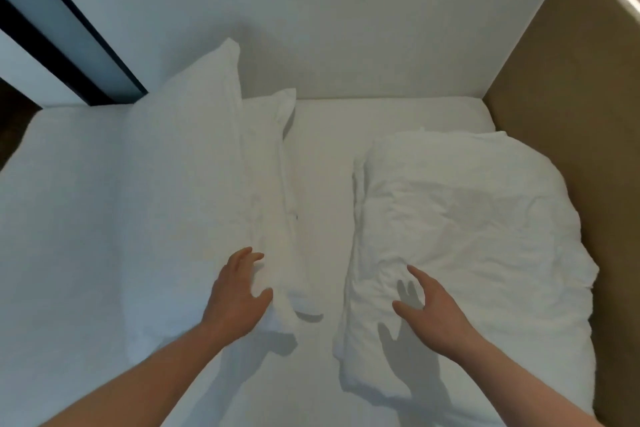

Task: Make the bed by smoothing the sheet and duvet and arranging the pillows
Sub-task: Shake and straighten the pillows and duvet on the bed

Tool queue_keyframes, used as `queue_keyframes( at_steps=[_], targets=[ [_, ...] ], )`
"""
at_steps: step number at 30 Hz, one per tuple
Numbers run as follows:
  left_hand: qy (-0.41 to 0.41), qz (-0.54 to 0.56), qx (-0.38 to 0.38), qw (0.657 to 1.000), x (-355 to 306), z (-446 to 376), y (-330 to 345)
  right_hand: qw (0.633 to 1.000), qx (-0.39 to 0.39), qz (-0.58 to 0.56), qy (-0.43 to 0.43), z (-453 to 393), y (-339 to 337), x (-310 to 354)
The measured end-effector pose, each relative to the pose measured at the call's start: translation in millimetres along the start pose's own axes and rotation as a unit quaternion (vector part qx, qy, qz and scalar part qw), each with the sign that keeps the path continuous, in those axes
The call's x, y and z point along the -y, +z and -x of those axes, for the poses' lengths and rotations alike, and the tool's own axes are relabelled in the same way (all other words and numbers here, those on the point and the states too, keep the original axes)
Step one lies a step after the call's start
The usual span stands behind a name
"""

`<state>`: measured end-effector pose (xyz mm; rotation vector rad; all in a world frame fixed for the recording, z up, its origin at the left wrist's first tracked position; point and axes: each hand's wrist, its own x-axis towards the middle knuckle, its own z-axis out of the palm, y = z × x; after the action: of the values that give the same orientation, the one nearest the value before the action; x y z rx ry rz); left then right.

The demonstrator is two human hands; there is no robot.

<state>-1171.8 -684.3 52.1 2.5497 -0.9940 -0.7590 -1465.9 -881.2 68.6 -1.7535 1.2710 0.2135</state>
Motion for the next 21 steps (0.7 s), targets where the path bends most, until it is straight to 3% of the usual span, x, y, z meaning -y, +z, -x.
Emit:
queue_keyframes(
  at_steps=[5, 8, 15, 21],
  targets=[
    [-0.09, 0.061, -0.171, 0.979, 109.7, -19.5, -69.3, 0.998, 0.031, -0.045, -0.014, -18.6, 75.1, 81.7],
    [-0.175, 0.111, -0.209, 0.956, 177.3, -35.1, -97.6, 0.996, 0.04, -0.08, -0.006, -38.7, 116.1, 127.9],
    [-0.324, 0.236, -0.12, 0.908, 301.3, -76.9, -101.4, 0.997, 0.015, -0.081, -0.002, -112.6, 204.7, 209.9],
    [-0.37, 0.396, -0.012, 0.84, 356.6, -114.5, -51.0, 0.993, -0.023, -0.094, 0.074, -164.5, 257.4, 203.8]
  ],
)
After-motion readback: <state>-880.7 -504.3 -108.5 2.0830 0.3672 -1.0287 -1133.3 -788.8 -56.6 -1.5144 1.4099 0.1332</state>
